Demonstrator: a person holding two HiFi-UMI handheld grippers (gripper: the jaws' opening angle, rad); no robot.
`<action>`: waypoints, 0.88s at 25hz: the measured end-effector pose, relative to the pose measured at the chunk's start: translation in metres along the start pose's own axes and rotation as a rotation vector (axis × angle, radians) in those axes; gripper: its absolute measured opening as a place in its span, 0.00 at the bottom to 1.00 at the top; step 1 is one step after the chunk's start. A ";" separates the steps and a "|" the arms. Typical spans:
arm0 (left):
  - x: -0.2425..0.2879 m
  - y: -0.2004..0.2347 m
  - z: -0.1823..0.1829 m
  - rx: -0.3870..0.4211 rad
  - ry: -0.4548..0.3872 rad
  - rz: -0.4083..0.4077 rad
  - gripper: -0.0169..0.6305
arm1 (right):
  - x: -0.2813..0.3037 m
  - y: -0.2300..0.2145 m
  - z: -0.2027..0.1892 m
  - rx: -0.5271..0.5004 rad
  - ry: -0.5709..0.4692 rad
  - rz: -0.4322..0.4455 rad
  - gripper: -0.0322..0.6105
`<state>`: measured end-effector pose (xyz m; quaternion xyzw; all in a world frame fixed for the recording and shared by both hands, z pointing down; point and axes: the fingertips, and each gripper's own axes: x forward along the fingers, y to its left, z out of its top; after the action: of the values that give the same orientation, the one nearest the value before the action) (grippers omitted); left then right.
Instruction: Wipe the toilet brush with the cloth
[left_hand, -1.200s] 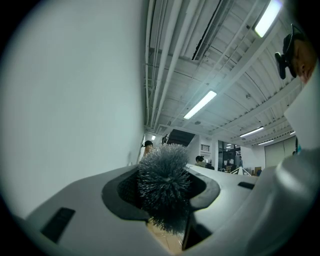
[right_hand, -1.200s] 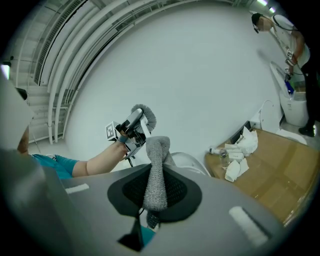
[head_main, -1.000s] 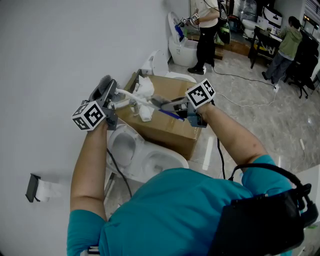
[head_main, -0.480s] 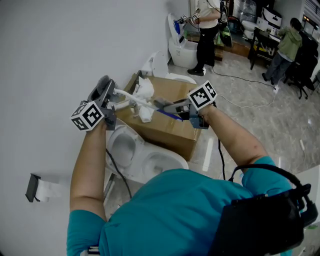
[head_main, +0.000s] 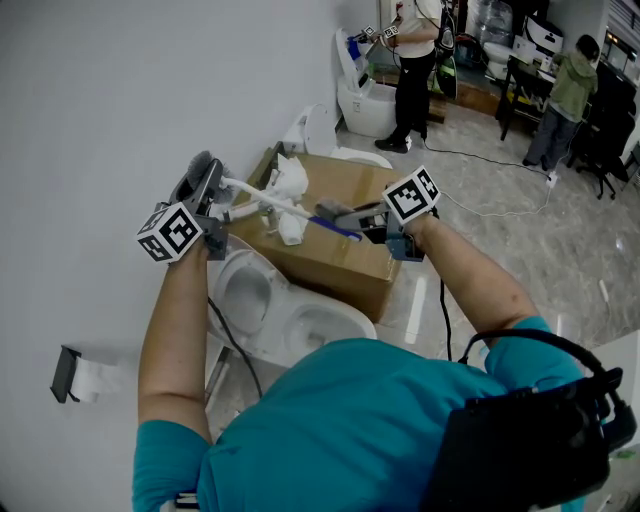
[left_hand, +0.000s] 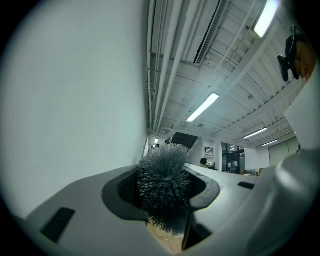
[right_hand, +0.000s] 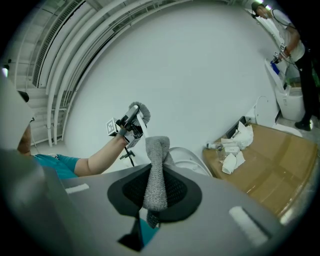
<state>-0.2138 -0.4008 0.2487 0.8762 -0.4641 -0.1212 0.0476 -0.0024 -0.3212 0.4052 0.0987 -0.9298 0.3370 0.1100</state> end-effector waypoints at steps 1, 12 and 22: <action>-0.001 0.000 0.001 0.000 -0.002 0.003 0.31 | -0.002 0.000 -0.001 0.001 0.001 -0.001 0.08; -0.007 0.019 0.009 0.007 -0.021 0.029 0.31 | -0.016 -0.015 -0.018 0.028 0.007 -0.030 0.08; -0.017 0.025 0.014 0.025 -0.016 0.050 0.31 | -0.035 -0.032 -0.009 -0.020 -0.039 -0.152 0.08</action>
<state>-0.2461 -0.4006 0.2433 0.8639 -0.4875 -0.1211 0.0362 0.0403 -0.3358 0.4222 0.1744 -0.9250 0.3163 0.1181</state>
